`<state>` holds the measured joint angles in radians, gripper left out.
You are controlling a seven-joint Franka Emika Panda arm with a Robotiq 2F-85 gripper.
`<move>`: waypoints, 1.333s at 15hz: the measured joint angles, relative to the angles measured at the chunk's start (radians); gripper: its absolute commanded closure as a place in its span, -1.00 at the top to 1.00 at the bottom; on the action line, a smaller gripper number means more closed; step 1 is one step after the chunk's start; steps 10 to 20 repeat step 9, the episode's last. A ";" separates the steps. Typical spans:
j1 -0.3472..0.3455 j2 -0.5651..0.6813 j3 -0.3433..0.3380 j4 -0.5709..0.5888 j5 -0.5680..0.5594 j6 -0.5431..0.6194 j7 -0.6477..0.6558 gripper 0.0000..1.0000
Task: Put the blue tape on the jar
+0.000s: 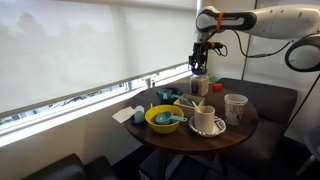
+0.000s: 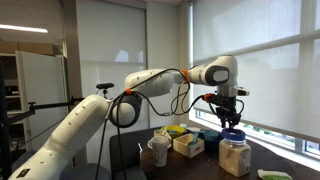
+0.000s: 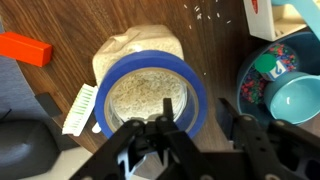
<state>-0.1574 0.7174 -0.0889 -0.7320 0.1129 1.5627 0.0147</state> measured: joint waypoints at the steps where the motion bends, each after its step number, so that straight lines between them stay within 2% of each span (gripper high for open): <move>1: 0.000 0.000 0.000 0.008 0.000 -0.001 0.002 0.76; 2: -0.001 0.000 -0.001 0.017 0.000 -0.001 0.004 0.92; 4: -0.001 -0.005 -0.002 0.038 0.000 -0.001 0.006 1.00; 6: -0.001 -0.026 0.000 0.052 0.003 0.003 0.001 1.00; 9: -0.015 -0.084 0.026 0.055 0.046 0.025 -0.093 1.00; 20: -0.015 -0.084 0.026 0.055 0.046 0.025 -0.093 1.00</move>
